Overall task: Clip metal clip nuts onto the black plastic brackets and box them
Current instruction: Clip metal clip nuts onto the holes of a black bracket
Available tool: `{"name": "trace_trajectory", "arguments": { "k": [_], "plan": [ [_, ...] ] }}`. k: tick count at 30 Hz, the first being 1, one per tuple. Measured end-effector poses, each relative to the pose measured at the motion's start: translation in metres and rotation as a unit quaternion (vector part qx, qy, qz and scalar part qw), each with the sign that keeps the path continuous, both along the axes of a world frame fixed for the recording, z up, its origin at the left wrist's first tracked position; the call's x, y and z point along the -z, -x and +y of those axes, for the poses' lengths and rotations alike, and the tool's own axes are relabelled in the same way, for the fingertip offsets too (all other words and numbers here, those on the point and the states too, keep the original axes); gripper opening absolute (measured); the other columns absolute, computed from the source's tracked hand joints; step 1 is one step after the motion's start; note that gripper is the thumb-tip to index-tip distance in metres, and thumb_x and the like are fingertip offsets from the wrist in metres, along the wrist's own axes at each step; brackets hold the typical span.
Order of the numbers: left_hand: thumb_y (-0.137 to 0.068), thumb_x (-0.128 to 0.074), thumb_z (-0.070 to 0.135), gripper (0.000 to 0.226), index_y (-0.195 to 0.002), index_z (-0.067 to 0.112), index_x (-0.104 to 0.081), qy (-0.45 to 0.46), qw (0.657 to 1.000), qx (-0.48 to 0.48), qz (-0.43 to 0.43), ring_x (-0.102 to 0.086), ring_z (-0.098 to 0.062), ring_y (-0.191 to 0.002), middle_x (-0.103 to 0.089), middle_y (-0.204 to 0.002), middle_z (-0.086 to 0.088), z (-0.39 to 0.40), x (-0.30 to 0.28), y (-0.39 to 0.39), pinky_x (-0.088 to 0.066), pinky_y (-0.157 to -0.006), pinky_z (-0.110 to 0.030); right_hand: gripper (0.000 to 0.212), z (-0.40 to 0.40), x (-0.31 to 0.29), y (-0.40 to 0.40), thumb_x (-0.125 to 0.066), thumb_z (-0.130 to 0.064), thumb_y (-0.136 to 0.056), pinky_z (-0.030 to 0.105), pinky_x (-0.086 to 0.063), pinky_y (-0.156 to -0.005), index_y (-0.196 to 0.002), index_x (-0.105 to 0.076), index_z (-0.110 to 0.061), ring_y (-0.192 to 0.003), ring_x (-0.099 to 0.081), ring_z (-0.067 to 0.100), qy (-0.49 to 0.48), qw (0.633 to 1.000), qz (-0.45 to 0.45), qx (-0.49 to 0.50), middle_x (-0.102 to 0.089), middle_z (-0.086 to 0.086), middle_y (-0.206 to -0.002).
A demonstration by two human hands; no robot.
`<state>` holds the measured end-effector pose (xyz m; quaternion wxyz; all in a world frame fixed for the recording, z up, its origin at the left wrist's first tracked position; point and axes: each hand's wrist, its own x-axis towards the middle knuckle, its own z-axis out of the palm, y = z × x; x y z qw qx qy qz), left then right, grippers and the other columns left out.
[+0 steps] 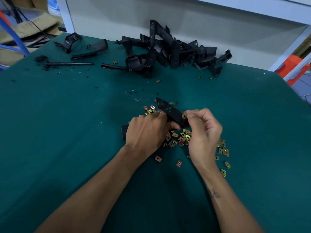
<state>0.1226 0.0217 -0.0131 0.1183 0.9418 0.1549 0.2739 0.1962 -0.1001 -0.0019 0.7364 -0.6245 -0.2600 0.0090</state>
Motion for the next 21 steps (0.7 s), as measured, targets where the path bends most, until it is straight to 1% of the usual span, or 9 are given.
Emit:
{"name": "trace_trajectory", "arguments": {
  "k": [5,8,9,11,13,15,17,19,21],
  "plan": [
    [-0.096,-0.028,0.069,0.066,-0.083,0.013,-0.059,0.000,1.000,0.000,0.001,-0.065,-0.041,-0.062,-0.071,-0.077,-0.005,0.001,0.002,-0.001,-0.031,-0.051,-0.032,0.010,0.003,0.003,0.000,-0.057,-0.002,-0.089,0.016,-0.048,-0.069,-0.086,-0.066,-0.003,-0.074,-0.060,0.002,0.015,1.000,-0.003,-0.022,-0.065,-0.011,-0.075],
    [-0.094,-0.027,0.071,0.067,-0.084,0.014,-0.061,0.006,1.000,-0.006,-0.007,-0.065,-0.040,-0.062,-0.071,-0.076,-0.004,0.000,0.003,-0.002,-0.030,-0.052,-0.032,0.015,0.004,0.005,-0.001,-0.055,-0.009,-0.088,0.037,-0.047,-0.074,-0.081,-0.068,-0.009,-0.079,-0.060,0.017,-0.011,0.999,0.045,-0.010,-0.067,-0.005,-0.078],
    [-0.094,-0.026,0.071,0.067,-0.084,0.015,-0.061,0.006,1.000,-0.010,-0.008,-0.065,-0.040,-0.062,-0.071,-0.076,-0.004,0.000,0.002,-0.003,-0.030,-0.052,-0.032,0.016,0.005,0.005,-0.001,-0.054,-0.010,-0.088,0.040,-0.046,-0.076,-0.080,-0.069,-0.010,-0.082,-0.062,0.019,-0.021,0.998,0.059,-0.009,-0.069,-0.003,-0.080],
    [-0.092,-0.022,0.073,0.070,-0.088,0.016,-0.063,0.007,1.000,-0.017,-0.003,-0.066,-0.040,-0.064,-0.072,-0.079,-0.004,0.000,0.002,-0.003,-0.030,-0.053,-0.032,0.020,0.008,0.006,0.001,-0.052,-0.010,-0.088,0.037,-0.047,-0.080,-0.079,-0.069,-0.012,-0.089,-0.065,0.016,-0.038,0.997,0.065,-0.010,-0.071,-0.003,-0.085],
    [-0.093,-0.024,0.072,0.069,-0.091,0.016,-0.064,0.007,1.000,-0.017,-0.002,-0.066,-0.040,-0.064,-0.072,-0.080,-0.004,0.001,0.003,-0.002,-0.030,-0.053,-0.032,0.022,0.009,0.007,0.004,-0.050,-0.007,-0.090,0.037,-0.047,-0.082,-0.076,-0.067,-0.012,-0.096,-0.065,0.019,-0.052,0.997,0.048,-0.027,-0.071,0.003,-0.095],
    [-0.094,-0.032,0.069,0.062,-0.091,0.016,-0.065,0.005,1.000,-0.017,-0.003,-0.066,-0.040,-0.063,-0.072,-0.079,-0.003,0.003,0.002,0.000,-0.031,-0.052,-0.031,0.028,0.007,0.007,0.003,-0.048,-0.005,-0.091,0.045,-0.047,-0.083,-0.070,-0.064,-0.017,-0.105,-0.062,0.029,-0.035,0.998,0.024,-0.045,-0.067,0.014,-0.109],
    [-0.095,-0.025,0.071,0.065,-0.097,0.019,-0.066,-0.003,1.000,-0.017,0.012,-0.068,-0.038,-0.070,-0.073,-0.086,-0.001,0.002,0.003,0.000,-0.035,-0.052,-0.033,0.031,0.002,0.005,-0.004,-0.045,-0.007,-0.090,0.051,-0.048,-0.085,-0.068,-0.064,-0.017,-0.110,-0.062,0.033,0.003,0.998,0.018,-0.054,-0.066,0.016,-0.113],
    [-0.094,-0.014,0.073,0.073,-0.101,0.021,-0.064,-0.001,1.000,-0.016,0.010,-0.068,-0.037,-0.072,-0.072,-0.087,-0.002,0.002,0.005,-0.001,-0.037,-0.053,-0.035,0.034,-0.003,0.003,-0.016,-0.042,-0.011,-0.093,0.050,-0.050,-0.089,-0.076,-0.071,-0.011,-0.109,-0.065,0.027,0.044,0.998,0.004,-0.045,-0.072,0.009,-0.109],
    [-0.096,-0.017,0.071,0.070,-0.095,0.017,-0.061,0.028,0.999,-0.025,-0.006,-0.065,-0.039,-0.064,-0.070,-0.078,-0.005,0.004,0.004,-0.003,-0.032,-0.052,-0.034,0.034,-0.009,0.001,-0.025,-0.044,-0.015,-0.097,0.038,-0.053,-0.089,-0.085,-0.075,-0.016,-0.102,-0.069,0.017,0.091,0.996,-0.018,-0.017,-0.076,0.001,-0.100]
  ]
}}
